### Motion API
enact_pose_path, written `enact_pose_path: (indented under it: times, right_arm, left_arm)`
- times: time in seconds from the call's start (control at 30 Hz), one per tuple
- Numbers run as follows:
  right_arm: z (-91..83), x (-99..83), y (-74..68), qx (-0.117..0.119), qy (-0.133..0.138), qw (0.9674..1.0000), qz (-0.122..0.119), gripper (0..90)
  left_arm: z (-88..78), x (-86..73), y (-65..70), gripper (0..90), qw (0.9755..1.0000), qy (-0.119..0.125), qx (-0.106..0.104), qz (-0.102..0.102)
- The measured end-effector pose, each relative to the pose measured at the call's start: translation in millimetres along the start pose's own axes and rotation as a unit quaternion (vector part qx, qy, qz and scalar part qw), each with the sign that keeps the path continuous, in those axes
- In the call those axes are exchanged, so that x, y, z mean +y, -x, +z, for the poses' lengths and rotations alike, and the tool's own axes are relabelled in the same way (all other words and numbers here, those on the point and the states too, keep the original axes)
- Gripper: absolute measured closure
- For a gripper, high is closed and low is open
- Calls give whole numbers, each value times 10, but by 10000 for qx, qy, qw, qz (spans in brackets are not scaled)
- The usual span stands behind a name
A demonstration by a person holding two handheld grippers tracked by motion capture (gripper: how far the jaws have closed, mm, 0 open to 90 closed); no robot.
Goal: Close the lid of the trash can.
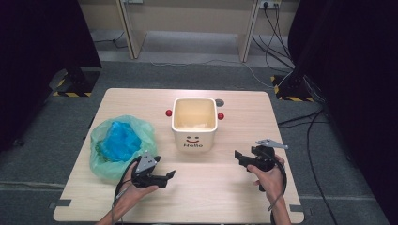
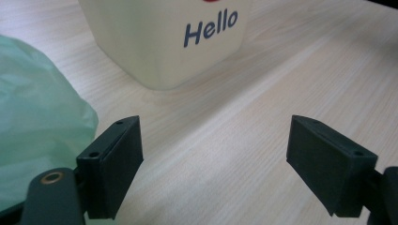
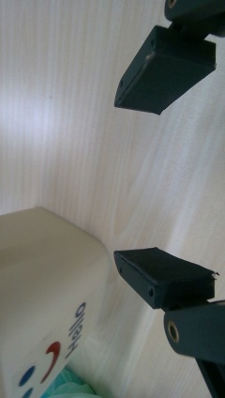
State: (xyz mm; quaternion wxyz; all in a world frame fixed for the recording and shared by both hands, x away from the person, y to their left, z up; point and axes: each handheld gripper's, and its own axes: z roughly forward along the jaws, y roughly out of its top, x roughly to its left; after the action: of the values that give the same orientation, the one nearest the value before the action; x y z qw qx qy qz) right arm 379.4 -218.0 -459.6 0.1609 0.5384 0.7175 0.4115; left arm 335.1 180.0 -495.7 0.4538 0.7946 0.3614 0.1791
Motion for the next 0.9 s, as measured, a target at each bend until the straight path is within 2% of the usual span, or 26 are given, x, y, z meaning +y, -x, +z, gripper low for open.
enact_pose_path:
  times: [0.23, 0.63, 0.9]
  right_arm:
    - [-2, -97, -7, 24, -103, 9999, -15, 209]
    - [65, -293, -45, 115, -373, 9992, -107, 203]
    - [25, -393, -65, 83, -458, 9988, -127, 195]
  left_arm:
    - [-3, -55, 31, 182, 9997, -178, 32, 183]
    - [21, -126, -39, 182, 9991, -375, 99, 141]
    - [19, -140, -31, 182, 9988, -455, 60, 181]
